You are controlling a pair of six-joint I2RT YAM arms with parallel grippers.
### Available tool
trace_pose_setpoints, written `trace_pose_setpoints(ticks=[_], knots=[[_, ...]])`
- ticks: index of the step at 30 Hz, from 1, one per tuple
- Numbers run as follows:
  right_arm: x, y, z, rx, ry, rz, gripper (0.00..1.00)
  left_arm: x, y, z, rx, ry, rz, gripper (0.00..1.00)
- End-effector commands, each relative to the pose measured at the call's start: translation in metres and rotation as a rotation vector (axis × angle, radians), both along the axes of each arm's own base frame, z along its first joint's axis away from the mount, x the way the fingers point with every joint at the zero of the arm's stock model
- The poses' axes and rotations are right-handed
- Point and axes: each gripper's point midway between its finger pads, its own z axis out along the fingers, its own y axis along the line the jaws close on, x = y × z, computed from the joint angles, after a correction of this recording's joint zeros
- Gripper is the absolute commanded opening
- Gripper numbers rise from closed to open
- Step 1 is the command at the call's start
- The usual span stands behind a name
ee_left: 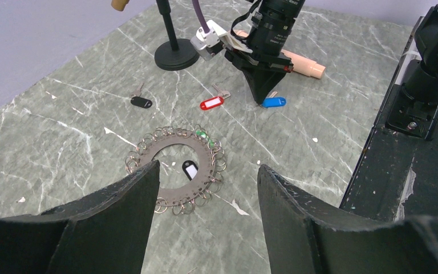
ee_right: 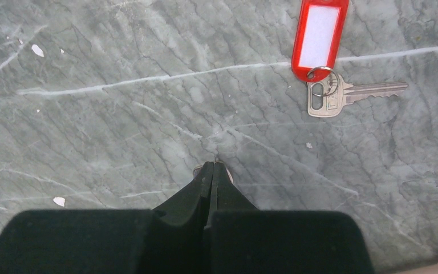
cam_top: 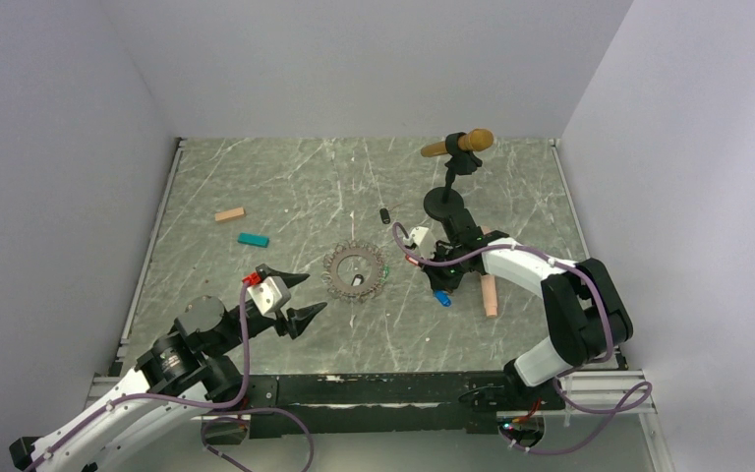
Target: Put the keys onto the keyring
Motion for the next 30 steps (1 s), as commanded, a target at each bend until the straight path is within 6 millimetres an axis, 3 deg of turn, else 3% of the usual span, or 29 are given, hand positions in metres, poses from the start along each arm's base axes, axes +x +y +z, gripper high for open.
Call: trace_pose_setpoints(ticks=[1, 7, 19, 26, 30], knots=[[-0.001, 0.002, 0.001, 0.026, -0.008, -0.029, 0.00, 0.001, 0.001, 0.008, -0.012, -0.019, 0.005, 0.67], [-0.006, -0.002, -0.001, 0.013, 0.014, -0.034, 0.07, 0.001, 0.001, 0.008, -0.017, -0.022, 0.006, 0.68], [-0.001, -0.001, 0.017, 0.082, 0.005, -0.066, 0.21, 0.001, 0.000, 0.006, -0.015, -0.013, 0.002, 0.67], [0.008, 0.002, 0.044, 0.159, -0.041, -0.081, 0.35, 0.002, 0.000, 0.007, -0.021, -0.006, 0.010, 0.68], [0.012, 0.004, 0.073, 0.208, -0.088, -0.024, 0.44, 0.008, -0.001, 0.003, -0.064, 0.070, 0.060, 0.73]])
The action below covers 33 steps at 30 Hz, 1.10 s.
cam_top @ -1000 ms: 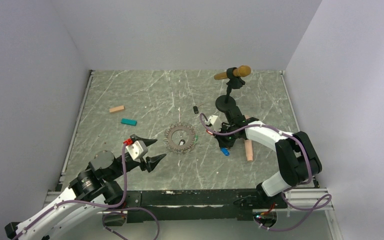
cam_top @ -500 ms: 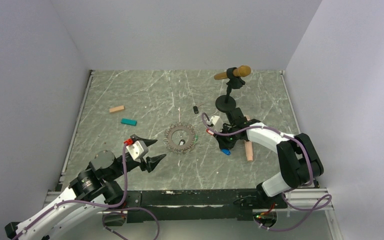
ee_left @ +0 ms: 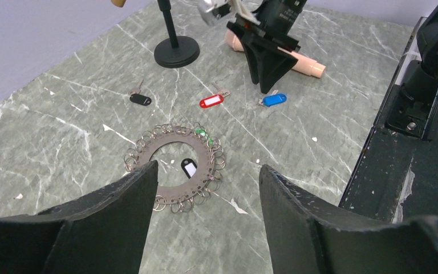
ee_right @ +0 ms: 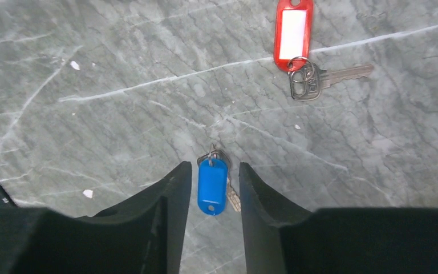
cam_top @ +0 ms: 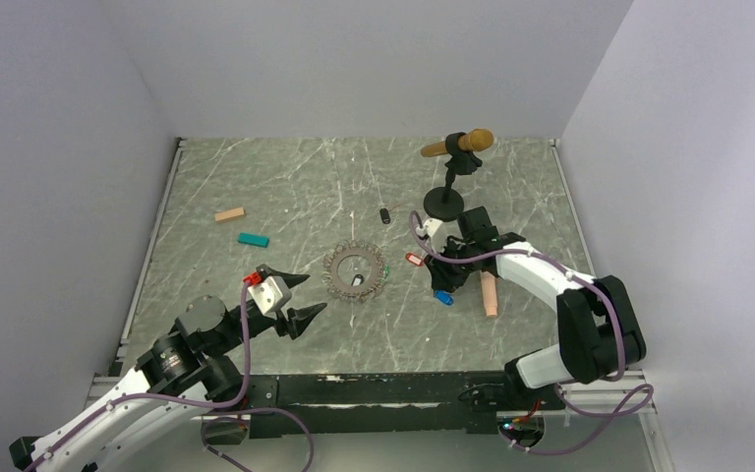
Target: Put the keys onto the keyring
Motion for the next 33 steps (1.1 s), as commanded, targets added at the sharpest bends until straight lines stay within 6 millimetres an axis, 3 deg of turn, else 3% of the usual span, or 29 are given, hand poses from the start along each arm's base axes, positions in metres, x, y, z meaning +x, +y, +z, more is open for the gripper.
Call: trace_pose_setpoints(ticks=[1, 3, 6, 8, 10, 12, 18, 22, 25, 30, 33], knots=[[0.010, 0.012, 0.052, 0.104, -0.100, 0.084, 0.46, 0.010, -0.002, 0.003, -0.074, 0.085, 0.070, 0.76], [0.008, 0.020, 0.076, 0.157, -0.142, 0.161, 0.51, 0.020, -0.002, -0.003, -0.075, 0.161, 0.133, 0.88], [-0.005, 0.039, 0.115, 0.295, -0.205, 0.302, 0.64, 0.033, -0.005, -0.028, 0.022, 0.305, 0.212, 0.94], [-0.023, 0.053, 0.131, 0.412, -0.231, 0.427, 0.75, 0.039, -0.010, -0.041, 0.060, 0.404, 0.215, 0.95], [-0.051, 0.065, 0.135, 0.560, -0.202, 0.574, 0.77, 0.044, -0.014, -0.053, 0.084, 0.496, 0.218, 0.95], [-0.057, 0.066, 0.123, 0.586, -0.128, 0.569, 0.76, 0.048, -0.018, -0.062, 0.119, 0.545, 0.211, 0.94], [-0.019, 0.069, 0.107, 0.485, -0.023, 0.306, 0.67, 0.063, -0.022, -0.067, 0.151, 0.607, 0.237, 0.93], [-0.013, 0.089, 0.092, 0.403, 0.003, 0.257, 0.65, 0.073, -0.009, -0.064, 0.233, 0.564, 0.251, 0.93], [-0.003, 0.101, 0.078, 0.326, 0.025, 0.224, 0.64, 0.083, 0.011, -0.063, 0.311, 0.486, 0.312, 0.94], [0.021, 0.112, 0.069, 0.256, 0.046, 0.306, 0.63, 0.086, 0.021, -0.069, 0.353, 0.376, 0.301, 0.93], [0.022, 0.113, 0.068, 0.239, 0.016, 0.455, 0.64, 0.086, 0.025, -0.075, 0.364, 0.323, 0.289, 0.93]])
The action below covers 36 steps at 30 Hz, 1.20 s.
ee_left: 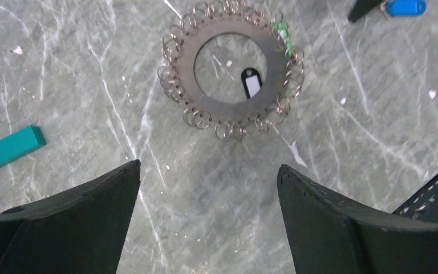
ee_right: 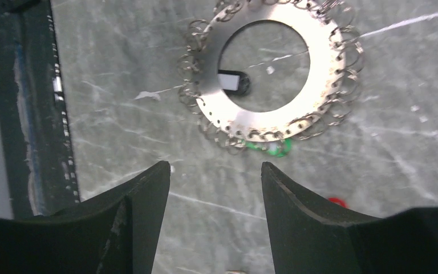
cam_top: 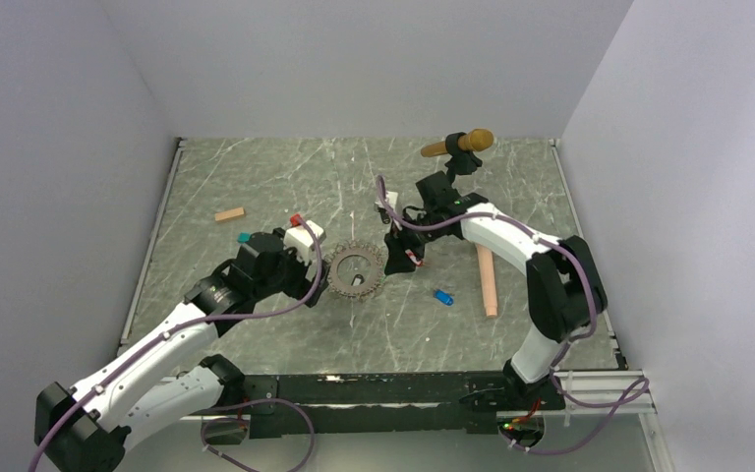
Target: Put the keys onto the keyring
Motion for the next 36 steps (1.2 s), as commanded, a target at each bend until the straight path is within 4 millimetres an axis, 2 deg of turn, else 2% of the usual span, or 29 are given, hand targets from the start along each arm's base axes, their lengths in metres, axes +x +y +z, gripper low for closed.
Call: trace_pose_setpoints(ticks=[1, 4, 6, 11, 15, 18, 26, 36], knots=[[0.008, -0.001, 0.008, -0.006, -0.132, 0.194, 0.64, 0.004, 0.010, 0.003, 0.071, -0.115, -0.052, 0.93], [0.002, -0.006, 0.006, 0.021, -0.306, 0.409, 0.66, 0.009, 0.013, 0.011, 0.076, -0.177, -0.045, 0.93], [0.013, -0.006, 0.001, -0.003, -0.369, 0.454, 0.68, 0.009, 0.014, 0.017, 0.083, -0.179, -0.050, 0.92], [0.031, -0.007, -0.024, -0.070, -0.352, 0.543, 0.62, 0.010, 0.024, 0.020, 0.105, -0.188, -0.015, 0.92], [0.052, -0.002, -0.040, -0.106, -0.332, 0.536, 0.47, 0.010, 0.021, 0.026, 0.068, -0.205, -0.029, 0.92], [0.057, 0.003, -0.045, -0.107, -0.286, 0.539, 0.39, 0.009, 0.019, 0.027, 0.057, -0.200, -0.044, 0.92], [0.051, 0.005, -0.061, -0.106, -0.243, 0.546, 0.35, 0.010, 0.018, 0.026, 0.047, -0.189, -0.052, 0.92], [0.052, 0.008, -0.069, -0.111, -0.231, 0.539, 0.29, 0.011, 0.017, 0.024, 0.040, -0.167, -0.057, 0.93]])
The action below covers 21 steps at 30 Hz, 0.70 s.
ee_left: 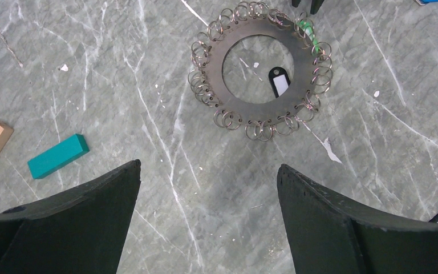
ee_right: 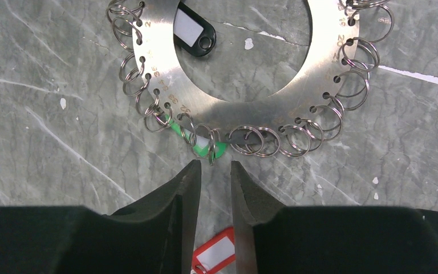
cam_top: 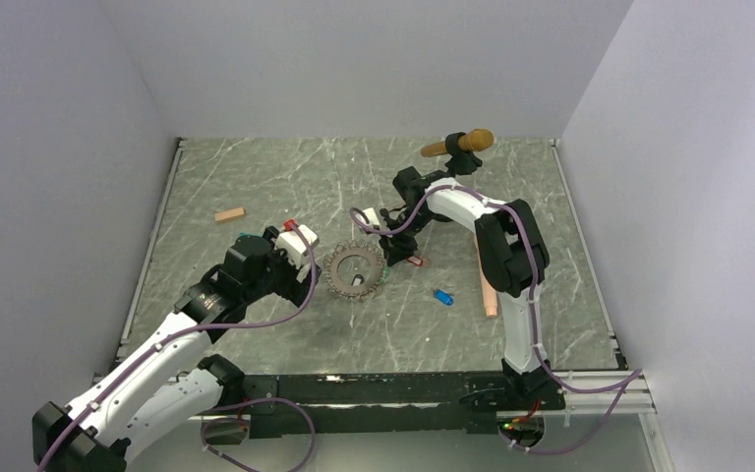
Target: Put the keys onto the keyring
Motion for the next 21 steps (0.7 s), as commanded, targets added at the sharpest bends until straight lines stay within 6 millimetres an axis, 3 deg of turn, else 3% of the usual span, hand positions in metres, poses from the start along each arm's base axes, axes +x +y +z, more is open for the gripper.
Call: trace_pose_setpoints(ticks=[1, 12, 21], knots=[[0.0031, 0.0085, 0.0014, 0.026, -0.010, 0.020, 0.28, 0.0062, -0.0067, 0.0220, -0.043, -0.046, -0.020, 0.93], [0.0051, 0.0101, -0.0049, 0.008, -0.019, 0.020, 0.21, 0.0064, -0.0065, 0.0224, -0.050, -0.044, -0.021, 0.94], [0.0018, 0.0083, 0.0014, 0.014, -0.021, 0.037, 0.00, 0.0068, -0.0061, 0.0221, -0.051, -0.041, -0.021, 0.94]])
